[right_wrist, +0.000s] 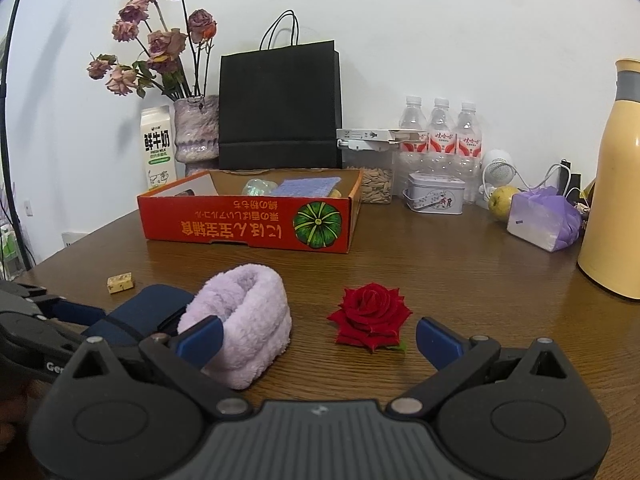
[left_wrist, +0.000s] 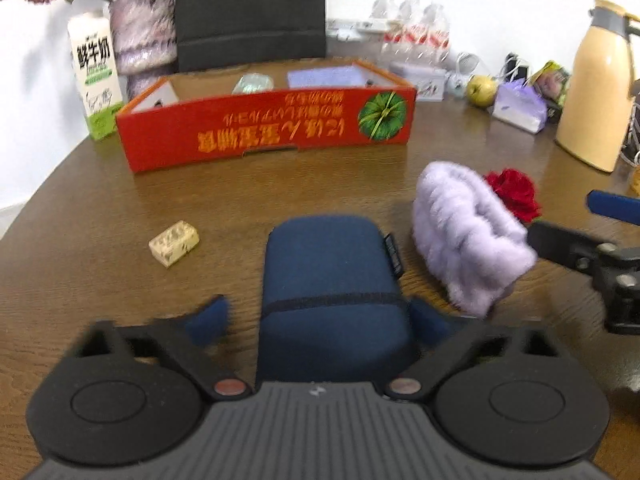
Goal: Organize objects
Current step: 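Move the left tool to the navy pencil case while the right tool approaches the lavender towel, then close the left tool on the navy pencil case while the right tool grasps the lavender towel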
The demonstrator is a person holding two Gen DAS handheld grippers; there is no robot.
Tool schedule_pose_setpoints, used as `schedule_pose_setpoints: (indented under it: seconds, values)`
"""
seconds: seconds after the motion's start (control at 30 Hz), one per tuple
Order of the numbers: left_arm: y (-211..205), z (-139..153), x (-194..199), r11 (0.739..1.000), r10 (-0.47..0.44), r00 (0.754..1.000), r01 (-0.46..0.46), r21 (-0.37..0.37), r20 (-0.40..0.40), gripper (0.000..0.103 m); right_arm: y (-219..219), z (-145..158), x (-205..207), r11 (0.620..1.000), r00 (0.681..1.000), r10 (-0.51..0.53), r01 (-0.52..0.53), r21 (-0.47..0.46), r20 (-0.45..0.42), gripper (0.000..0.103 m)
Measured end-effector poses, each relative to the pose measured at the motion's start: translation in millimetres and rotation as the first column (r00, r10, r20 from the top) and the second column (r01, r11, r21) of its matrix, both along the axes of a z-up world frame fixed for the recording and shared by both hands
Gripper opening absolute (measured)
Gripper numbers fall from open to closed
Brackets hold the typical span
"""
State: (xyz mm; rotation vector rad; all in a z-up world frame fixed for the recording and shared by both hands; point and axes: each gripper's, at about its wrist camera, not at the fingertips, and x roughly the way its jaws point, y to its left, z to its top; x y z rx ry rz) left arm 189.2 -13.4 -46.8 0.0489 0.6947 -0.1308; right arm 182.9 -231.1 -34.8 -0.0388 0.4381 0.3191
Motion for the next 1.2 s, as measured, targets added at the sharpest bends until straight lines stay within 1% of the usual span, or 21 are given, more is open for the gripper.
schedule_pose_setpoints:
  seconds: [0.1, 0.17, 0.27, 0.4, 0.5, 0.6, 0.73, 0.9, 1.03, 1.1, 1.2]
  values:
    - [-1.7, 2.3, -3.6, 1.0, -0.01, 1.0, 0.01, 0.003, 0.017, 0.068, -0.3, -0.1, 0.3, 1.0, 1.0, -0.001, 0.001, 0.001, -0.001, 0.103]
    - [1.3, 4.5, -4.3, 1.0, -0.008, 1.0, 0.009, -0.019, 0.022, 0.067, -0.8, -0.2, 0.6, 1.0, 1.0, -0.001, 0.001, 0.002, 0.0, 0.103]
    - [3.6, 7.5, -5.4, 1.0, 0.009, 0.999, -0.008, -0.026, 0.035, 0.066, -0.8, 0.1, 0.0, 1.0, 1.0, -0.002, 0.002, 0.005, 0.004, 0.103]
    - [10.2, 15.8, -10.4, 0.999, 0.032, 0.996, -0.03, -0.035, 0.079, 0.066, -1.3, 1.1, -1.5, 1.0, 1.0, 0.001, -0.001, 0.014, 0.019, 0.103]
    - [17.5, 23.8, -15.0, 0.998, 0.053, 0.991, -0.048, -0.044, 0.124, 0.066, -1.6, 3.3, -5.2, 0.999, 0.999, 0.009, -0.011, 0.032, 0.051, 0.103]
    - [26.5, 30.8, -19.2, 0.996, 0.079, 0.985, -0.07, -0.06, 0.154, 0.066, 0.8, 5.1, -11.1, 0.999, 0.996, 0.028, -0.031, 0.03, 0.087, 0.103]
    - [37.6, 36.7, -23.0, 0.992, 0.111, 0.979, -0.097, -0.085, 0.173, 0.066, 9.1, 6.7, -15.2, 0.997, 0.992, 0.068, -0.07, 0.013, 0.103, 0.103]
    - [43.7, 36.9, -24.4, 0.989, 0.122, 0.978, -0.107, -0.098, 0.167, 0.066, 22.3, 5.2, -10.7, 0.995, 0.993, 0.097, -0.096, -0.018, 0.066, 0.103]
    - [42.7, 37.0, -26.9, 0.991, 0.109, 0.979, -0.094, -0.097, 0.17, 0.066, 41.6, 0.4, 0.1, 0.99, 0.992, 0.123, -0.123, -0.072, 0.0, 0.102]
    - [42.9, 36.8, -27.3, 0.991, 0.106, 0.98, -0.09, -0.098, 0.171, 0.066, 51.9, -2.5, 5.9, 0.985, 0.99, 0.137, -0.141, -0.101, -0.038, 0.098]
    - [42.6, 36.3, -27.4, 0.991, 0.103, 0.98, -0.088, -0.097, 0.168, 0.066, 61.7, -6.0, 16.7, 0.984, 0.987, 0.135, -0.143, -0.105, -0.082, 0.091]
